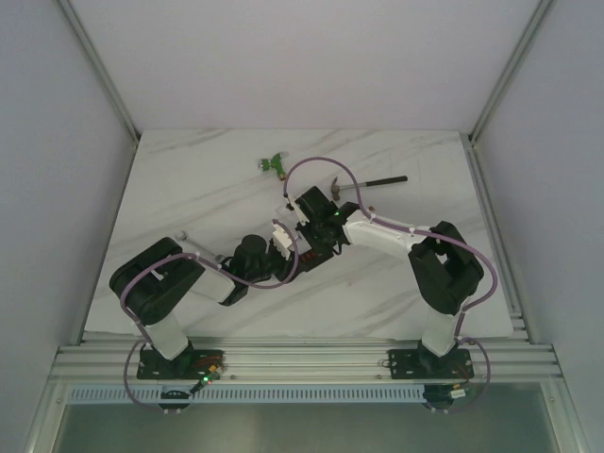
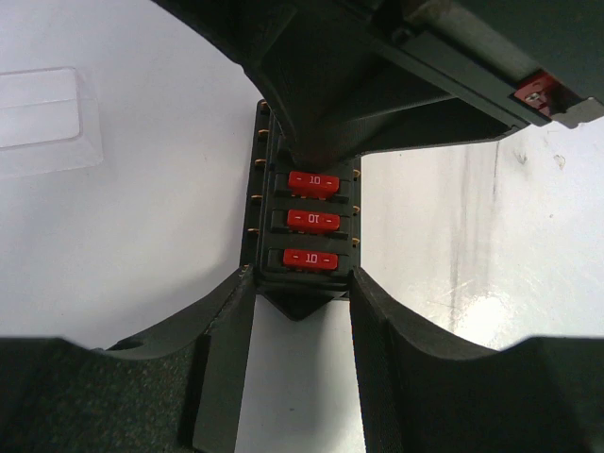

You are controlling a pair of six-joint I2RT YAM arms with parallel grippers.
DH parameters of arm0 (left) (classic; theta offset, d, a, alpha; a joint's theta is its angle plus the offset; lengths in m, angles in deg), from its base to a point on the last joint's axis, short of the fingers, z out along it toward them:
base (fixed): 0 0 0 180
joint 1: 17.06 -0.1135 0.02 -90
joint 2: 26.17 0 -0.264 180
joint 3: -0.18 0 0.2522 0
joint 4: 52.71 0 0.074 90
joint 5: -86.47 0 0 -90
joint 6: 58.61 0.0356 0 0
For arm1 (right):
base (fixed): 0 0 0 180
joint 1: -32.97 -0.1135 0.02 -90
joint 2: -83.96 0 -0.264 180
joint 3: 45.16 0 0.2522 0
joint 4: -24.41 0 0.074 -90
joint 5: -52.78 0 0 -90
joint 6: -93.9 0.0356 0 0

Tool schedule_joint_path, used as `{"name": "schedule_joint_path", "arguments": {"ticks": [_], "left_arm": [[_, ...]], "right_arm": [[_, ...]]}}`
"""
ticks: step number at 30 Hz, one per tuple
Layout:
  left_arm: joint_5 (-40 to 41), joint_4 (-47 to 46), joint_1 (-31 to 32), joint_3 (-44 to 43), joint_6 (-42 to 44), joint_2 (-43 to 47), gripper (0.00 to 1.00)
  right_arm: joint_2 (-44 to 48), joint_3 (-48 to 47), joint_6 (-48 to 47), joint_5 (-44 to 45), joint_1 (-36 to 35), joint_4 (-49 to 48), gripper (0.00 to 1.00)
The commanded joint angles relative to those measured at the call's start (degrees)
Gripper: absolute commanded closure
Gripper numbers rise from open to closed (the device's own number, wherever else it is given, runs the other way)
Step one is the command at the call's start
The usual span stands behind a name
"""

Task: Snap on the fuse box
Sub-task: Install the fuse at the fuse box base.

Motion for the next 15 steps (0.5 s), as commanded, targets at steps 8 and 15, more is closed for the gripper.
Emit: {"name": "schedule_joint_path", "arguments": {"ticks": [8,15], "left_arm": [[1.4,1.0,-0.9,0.8,-0.6,-0.1,0.78],[1.2,1.5,-0.9,0.6,-0.6,0.1,0.77]], "right_arm": [[-7.6,9.0,-1.7,2.2,4.5,7.6,1.00],[-6.3,7.5,-1.6,1.6,3.1,7.7,1.00]]}}
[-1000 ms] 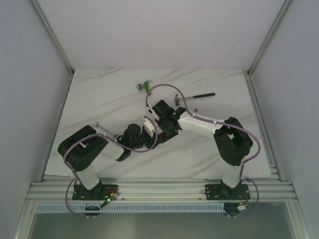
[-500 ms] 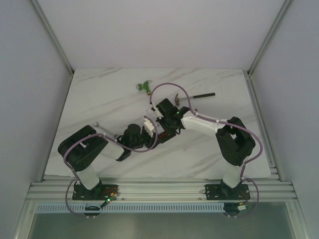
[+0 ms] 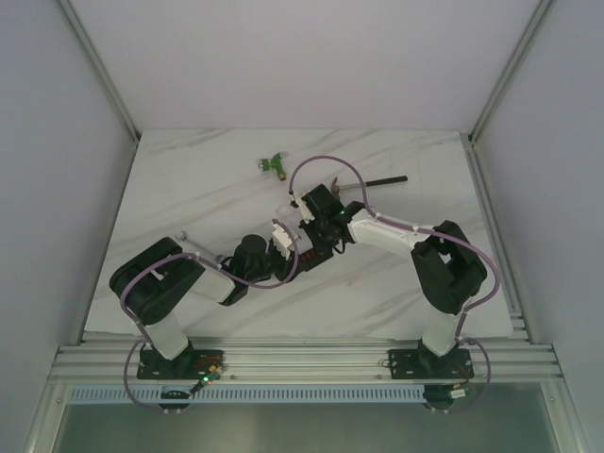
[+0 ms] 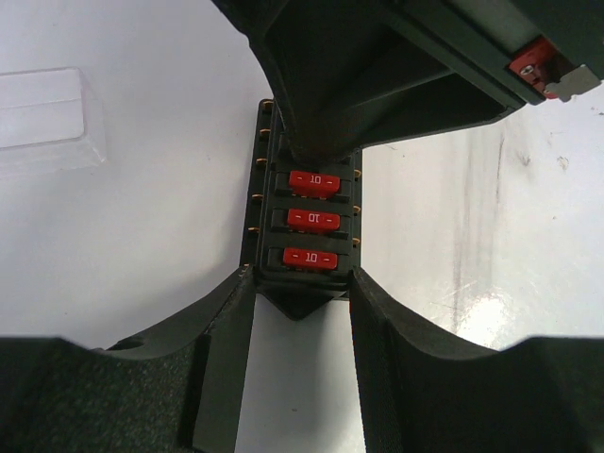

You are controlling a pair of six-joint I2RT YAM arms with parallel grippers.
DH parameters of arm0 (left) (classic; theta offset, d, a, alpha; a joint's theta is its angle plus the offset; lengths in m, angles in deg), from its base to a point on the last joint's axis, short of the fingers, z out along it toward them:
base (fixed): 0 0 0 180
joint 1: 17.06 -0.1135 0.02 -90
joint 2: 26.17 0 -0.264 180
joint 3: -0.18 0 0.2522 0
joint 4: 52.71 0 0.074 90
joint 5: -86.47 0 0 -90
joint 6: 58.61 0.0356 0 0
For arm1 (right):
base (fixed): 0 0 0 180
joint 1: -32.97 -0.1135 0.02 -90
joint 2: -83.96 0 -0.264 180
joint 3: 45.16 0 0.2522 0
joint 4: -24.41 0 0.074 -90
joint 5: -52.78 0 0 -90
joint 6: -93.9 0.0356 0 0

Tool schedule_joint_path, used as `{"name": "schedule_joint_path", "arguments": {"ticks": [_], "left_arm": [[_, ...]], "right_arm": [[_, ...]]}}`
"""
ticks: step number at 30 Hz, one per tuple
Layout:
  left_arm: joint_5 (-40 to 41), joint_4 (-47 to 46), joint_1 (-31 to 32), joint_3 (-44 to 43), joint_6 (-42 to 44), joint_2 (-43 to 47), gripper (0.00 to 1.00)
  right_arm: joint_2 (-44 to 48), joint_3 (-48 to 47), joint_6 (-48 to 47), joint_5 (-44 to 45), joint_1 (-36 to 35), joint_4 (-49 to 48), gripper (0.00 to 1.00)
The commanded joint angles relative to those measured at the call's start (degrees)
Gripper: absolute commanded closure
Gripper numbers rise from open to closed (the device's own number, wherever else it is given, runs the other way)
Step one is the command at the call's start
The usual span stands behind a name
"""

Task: Snap on the fuse box
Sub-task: Install the fuse at the fuse box base.

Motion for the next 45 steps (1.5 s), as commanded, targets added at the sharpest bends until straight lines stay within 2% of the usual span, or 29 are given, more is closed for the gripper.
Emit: {"name": "schedule_joint_path", "arguments": {"ticks": [1,4,10,18,27,45], "left_arm": [[0.8,1.6,-0.9,0.5,-0.6,0.0,0.77],[0.7,1.7,-0.8,0.3,-0.5,-0.1,0.77],[0.4,2.3,-0.8,0.3,-0.3,0.2,0.74],[0.0,2.7,-0.8,0.1,-0.1,0.5,0.72],[-0.1,2.7,-0.8,0.1,-0.1,0.5,0.72],[-0.5,2.8,-0.8,-0.2,-0.1,0.1,0.72]], "right_arm": [[-5.6,5.1,-1.5,4.8,0.4,10.1,1.00],[-2.7,2.8,-1.0,3.6,-0.2,10.7,1.00],[0.2,-1.6,-0.2,2.0,-0.9,11.6,0.81],[1.6,-5.5,0.7,0.8,-1.0,12.3,0.66],[1.2,-9.2,1.3,1.0,-1.0,13.1,0.64],[-3.8,-11.6,1.6,0.9,-1.3,13.3,0.71]]}}
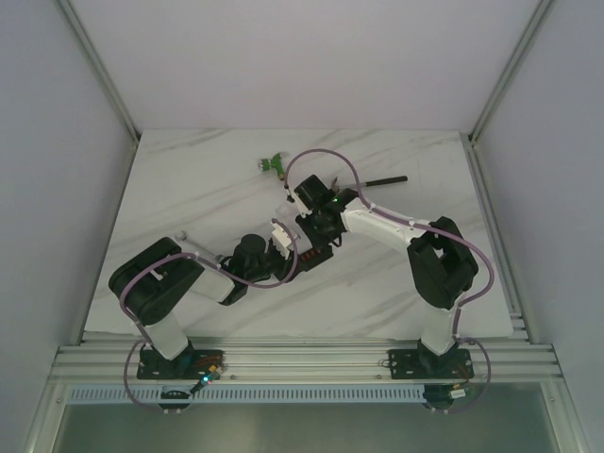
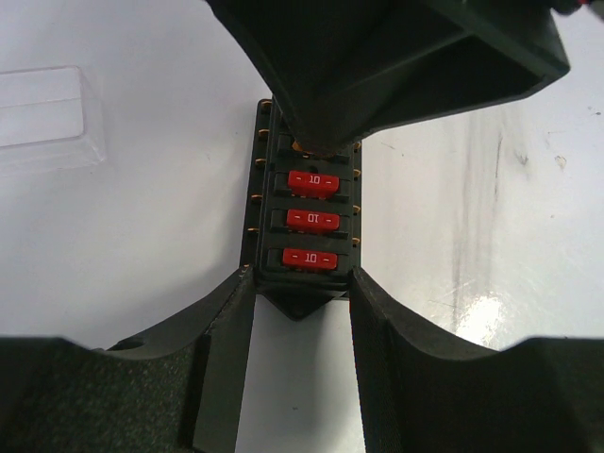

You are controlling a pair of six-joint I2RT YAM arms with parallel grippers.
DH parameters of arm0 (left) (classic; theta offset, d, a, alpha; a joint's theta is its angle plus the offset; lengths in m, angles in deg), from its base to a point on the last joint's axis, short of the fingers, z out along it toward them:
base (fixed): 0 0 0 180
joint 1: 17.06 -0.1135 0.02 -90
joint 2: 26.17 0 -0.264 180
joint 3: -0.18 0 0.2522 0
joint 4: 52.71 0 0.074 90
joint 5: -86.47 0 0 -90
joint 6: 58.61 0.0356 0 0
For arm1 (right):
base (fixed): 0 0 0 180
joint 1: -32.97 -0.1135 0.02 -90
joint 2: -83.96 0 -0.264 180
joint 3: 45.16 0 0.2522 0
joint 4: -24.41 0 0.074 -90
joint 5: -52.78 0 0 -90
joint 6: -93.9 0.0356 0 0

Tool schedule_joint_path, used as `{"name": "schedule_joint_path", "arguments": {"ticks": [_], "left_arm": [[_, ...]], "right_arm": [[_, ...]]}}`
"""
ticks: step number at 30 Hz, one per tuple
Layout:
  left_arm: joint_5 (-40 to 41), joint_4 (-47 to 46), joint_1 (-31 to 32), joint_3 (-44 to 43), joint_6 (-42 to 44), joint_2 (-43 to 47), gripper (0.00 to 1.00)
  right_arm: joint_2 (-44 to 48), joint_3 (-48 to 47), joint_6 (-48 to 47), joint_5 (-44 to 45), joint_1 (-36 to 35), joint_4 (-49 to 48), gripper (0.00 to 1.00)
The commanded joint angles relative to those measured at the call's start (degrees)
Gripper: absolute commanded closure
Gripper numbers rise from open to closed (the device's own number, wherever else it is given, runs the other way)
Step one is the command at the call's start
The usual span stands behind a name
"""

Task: Snap on the fuse box
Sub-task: Install the fuse at the fuse box base.

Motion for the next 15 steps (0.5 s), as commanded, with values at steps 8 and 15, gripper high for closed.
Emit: {"name": "schedule_joint_path", "arguments": {"ticks": [8,15], "left_arm": [[0.1,2.7,-0.5,-0.2,-0.1,-0.2,0.72],[-0.1,2.8,-0.5,-0.3,0.0,-0.3,0.72]], "right_arm": [[-2.9,-1.1,0.7,0.4,-0.5,1.9,0.84],[-4.7,-2.5,0.3,0.8,-0.5,4.1,1.00]]}}
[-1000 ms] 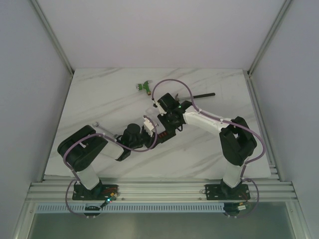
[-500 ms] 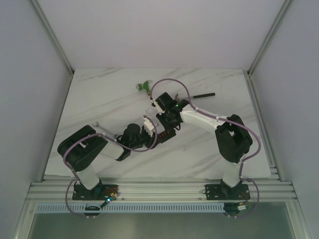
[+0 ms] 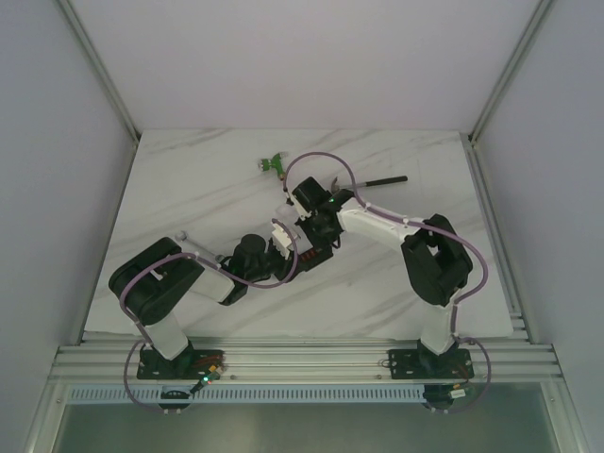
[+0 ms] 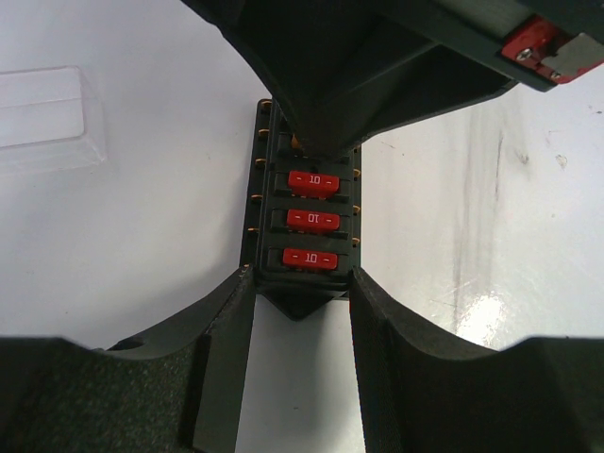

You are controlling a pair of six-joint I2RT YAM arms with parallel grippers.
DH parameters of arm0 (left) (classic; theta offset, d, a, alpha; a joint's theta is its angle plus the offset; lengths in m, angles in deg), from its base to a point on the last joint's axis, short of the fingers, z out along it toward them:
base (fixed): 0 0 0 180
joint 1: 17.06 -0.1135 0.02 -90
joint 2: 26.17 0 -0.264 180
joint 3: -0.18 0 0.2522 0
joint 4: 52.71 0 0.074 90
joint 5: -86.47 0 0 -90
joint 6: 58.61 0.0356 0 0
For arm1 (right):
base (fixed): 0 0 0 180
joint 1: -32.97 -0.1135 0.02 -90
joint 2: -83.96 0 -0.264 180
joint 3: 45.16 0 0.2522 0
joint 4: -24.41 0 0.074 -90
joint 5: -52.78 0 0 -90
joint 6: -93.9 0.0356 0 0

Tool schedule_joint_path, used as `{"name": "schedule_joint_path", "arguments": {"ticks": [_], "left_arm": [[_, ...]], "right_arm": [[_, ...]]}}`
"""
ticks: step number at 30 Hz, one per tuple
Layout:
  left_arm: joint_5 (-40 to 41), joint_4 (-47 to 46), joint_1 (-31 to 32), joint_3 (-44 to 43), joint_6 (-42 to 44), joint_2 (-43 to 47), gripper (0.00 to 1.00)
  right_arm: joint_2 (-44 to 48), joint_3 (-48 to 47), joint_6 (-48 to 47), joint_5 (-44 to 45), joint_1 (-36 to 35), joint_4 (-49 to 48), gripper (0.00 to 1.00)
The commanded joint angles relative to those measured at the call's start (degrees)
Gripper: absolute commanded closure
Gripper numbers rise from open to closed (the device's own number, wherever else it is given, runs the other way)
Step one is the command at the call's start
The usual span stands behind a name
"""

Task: Snap on the fuse box
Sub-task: Install the fuse at the fuse box base.

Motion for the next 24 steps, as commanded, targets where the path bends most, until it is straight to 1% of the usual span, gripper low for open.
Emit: {"name": "schedule_joint_path", "arguments": {"ticks": [1,8,14,24], "left_arm": [[-0.1,2.7,-0.5,-0.3,0.0,-0.3,0.72],[-0.6,2.9,-0.4,-0.3,0.2,-0.2,0.72],[-1.4,2.9,-0.5,-0.4,0.3,-0.3,0.72],[-2.2,3.3,-0.4,-0.7,0.3,-0.6,0.73]], "right_arm": [[-2.9,-2.5,-0.4,0.8,-0.3,3.9,1.00],[-6.9,-5.1,-0.6,3.2,-0.3,9.6,1.00],[-9.8,-6.4,-1.4,4.8,-0.4,9.3,1.00],[-15.7,-11.6,-2.6,4.0,-1.0,7.9,1.00]]}}
